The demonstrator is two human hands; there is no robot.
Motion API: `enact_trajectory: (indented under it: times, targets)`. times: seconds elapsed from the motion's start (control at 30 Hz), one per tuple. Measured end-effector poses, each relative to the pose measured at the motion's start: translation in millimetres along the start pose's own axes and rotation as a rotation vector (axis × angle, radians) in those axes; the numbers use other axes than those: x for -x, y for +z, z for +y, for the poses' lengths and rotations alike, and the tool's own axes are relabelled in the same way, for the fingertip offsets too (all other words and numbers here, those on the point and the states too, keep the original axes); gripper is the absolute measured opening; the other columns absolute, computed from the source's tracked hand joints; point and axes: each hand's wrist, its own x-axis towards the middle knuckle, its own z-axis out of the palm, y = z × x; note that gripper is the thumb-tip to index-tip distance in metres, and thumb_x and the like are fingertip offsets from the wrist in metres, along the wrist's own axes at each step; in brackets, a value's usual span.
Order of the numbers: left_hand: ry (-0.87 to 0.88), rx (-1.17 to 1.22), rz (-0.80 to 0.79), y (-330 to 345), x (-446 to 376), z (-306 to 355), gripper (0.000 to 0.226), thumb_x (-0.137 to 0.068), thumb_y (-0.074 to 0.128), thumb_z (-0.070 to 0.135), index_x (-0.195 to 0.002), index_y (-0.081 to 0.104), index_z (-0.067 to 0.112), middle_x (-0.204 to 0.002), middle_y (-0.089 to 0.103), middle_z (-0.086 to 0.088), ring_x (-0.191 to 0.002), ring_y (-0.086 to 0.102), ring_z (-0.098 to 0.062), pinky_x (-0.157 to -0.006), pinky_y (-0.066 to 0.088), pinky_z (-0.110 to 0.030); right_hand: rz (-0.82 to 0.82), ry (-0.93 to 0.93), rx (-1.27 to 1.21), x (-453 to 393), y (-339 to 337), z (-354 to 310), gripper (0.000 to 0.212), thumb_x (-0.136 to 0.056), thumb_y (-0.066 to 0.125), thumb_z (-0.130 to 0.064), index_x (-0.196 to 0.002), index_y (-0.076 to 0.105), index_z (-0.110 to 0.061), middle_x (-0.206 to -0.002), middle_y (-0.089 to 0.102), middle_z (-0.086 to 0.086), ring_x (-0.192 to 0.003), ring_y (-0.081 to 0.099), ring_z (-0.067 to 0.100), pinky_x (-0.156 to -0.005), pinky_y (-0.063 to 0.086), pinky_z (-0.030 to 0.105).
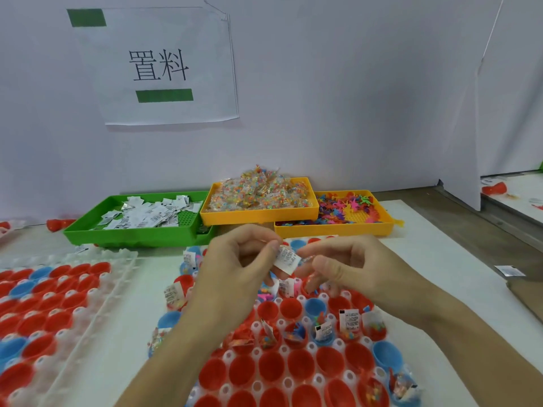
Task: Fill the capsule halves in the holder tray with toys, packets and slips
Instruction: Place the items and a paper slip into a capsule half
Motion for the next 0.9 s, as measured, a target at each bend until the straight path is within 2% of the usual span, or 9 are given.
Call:
enact_trajectory:
  times: [0.13, 0.23, 0.3, 0.33, 0.43, 0.6, 0.73, 0.83, 0.9]
  targets:
    - [0.028, -0.015, 0.010, 3.1, 7.8, -2.1, 0.007, -0.094, 0.064, 0.012, -0.091, 0.067, 0.018, -0.068, 0.073, -0.005, -0.056, 0.063, -0.013, -0.056, 0.050, -0.019, 0.029, 0.025, 0.002, -0.7, 14.5, 0.6, 0.040, -0.075, 0.074, -0.046, -0.110, 0.070, -0.027, -0.089, 0.079, -0.003, -0.080, 0.076, 0.017, -0.065, 0.055, 0.017]
    - [0.067, -0.050, 0.027, 4.1, 13.5, -3.3, 0.006, -0.093, 0.066, 0.017, -0.094, 0.067, 0.022, -0.066, 0.073, -0.003, -0.057, 0.064, -0.021, -0.055, 0.051, -0.026, 0.140, -0.008, 0.001, -2.3, 20.1, 2.4, 0.018, -0.079, 0.076, -0.037, -0.094, 0.076, -0.026, -0.079, 0.078, 0.000, -0.071, 0.075, 0.017, -0.061, 0.055, 0.018]
    - [0.060, -0.040, 0.009, 5.8, 18.7, -3.9, 0.007, -0.093, 0.066, 0.019, -0.096, 0.069, 0.024, -0.069, 0.074, -0.003, -0.061, 0.065, -0.029, -0.057, 0.053, -0.038, 0.164, -0.036, 0.011, -2.4, 20.3, 3.1, 0.004, -0.085, 0.075, -0.026, -0.087, 0.079, -0.027, -0.079, 0.077, -0.001, -0.072, 0.075, 0.015, -0.063, 0.056, 0.018]
    - [0.059, -0.044, 0.001, 6.1, 20.6, -5.2, 0.009, -0.092, 0.066, 0.019, -0.097, 0.070, 0.025, -0.071, 0.075, -0.001, -0.063, 0.067, -0.026, -0.060, 0.055, -0.039, 0.172, -0.048, 0.032, -2.3, 20.2, 2.7, 0.006, -0.086, 0.075, -0.023, -0.086, 0.079, -0.028, -0.081, 0.077, -0.003, -0.074, 0.075, 0.013, -0.065, 0.056, 0.017]
    - [0.084, -0.144, -0.003, 3.8, 23.4, -8.5, 0.015, -0.090, 0.069, 0.014, -0.097, 0.073, 0.027, -0.079, 0.076, 0.011, -0.075, 0.071, -0.006, -0.069, 0.057, -0.026, 0.195, -0.063, 0.074, -0.4, 18.1, 0.1, 0.009, -0.087, 0.074, -0.022, -0.083, 0.079, -0.028, -0.083, 0.076, -0.005, -0.078, 0.073, 0.009, -0.064, 0.052, 0.013]
    - [0.055, -0.147, -0.060, 1.6, 24.2, -9.1, 0.013, -0.088, 0.071, 0.009, -0.085, 0.074, 0.021, -0.073, 0.074, 0.006, -0.071, 0.070, -0.010, -0.069, 0.058, -0.037, 0.136, -0.048, 0.067, 1.7, 19.6, -7.3, 0.007, -0.088, 0.073, -0.019, -0.084, 0.078, -0.021, -0.082, 0.076, 0.000, -0.072, 0.072, 0.013, -0.063, 0.054, 0.016]
    - [0.043, -0.136, -0.148, -3.2, 27.0, -7.5, 0.015, -0.089, 0.070, 0.014, -0.081, 0.072, 0.026, -0.074, 0.072, 0.009, -0.072, 0.068, -0.006, -0.065, 0.052, -0.020, 0.089, -0.047, 0.250, 4.7, 12.4, -22.6, 0.005, -0.086, 0.074, -0.016, -0.087, 0.078, -0.019, -0.082, 0.076, -0.003, -0.074, 0.073, 0.014, -0.067, 0.057, 0.018]
    - [0.024, -0.074, -0.113, -7.5, 26.1, -7.6, 0.009, -0.090, 0.071, 0.019, -0.086, 0.072, 0.028, -0.079, 0.075, 0.005, -0.078, 0.071, -0.011, -0.069, 0.055, -0.027, -0.024, -0.013, 0.414, 21.3, -1.1, -38.4, 0.009, -0.085, 0.076, -0.018, -0.082, 0.079, -0.027, -0.081, 0.076, -0.010, -0.073, 0.071, 0.006, -0.067, 0.056, 0.018]
    - [0.034, -0.040, -0.072, -10.7, 23.4, -7.8, 0.013, -0.090, 0.070, 0.018, -0.086, 0.072, 0.030, -0.078, 0.075, 0.004, -0.076, 0.071, -0.011, -0.066, 0.053, -0.024, -0.152, 0.035, 0.516, 38.4, -8.3, -45.3, 0.011, -0.087, 0.076, -0.022, -0.082, 0.079, -0.032, -0.082, 0.075, -0.013, -0.073, 0.069, 0.007, -0.066, 0.056, 0.020]
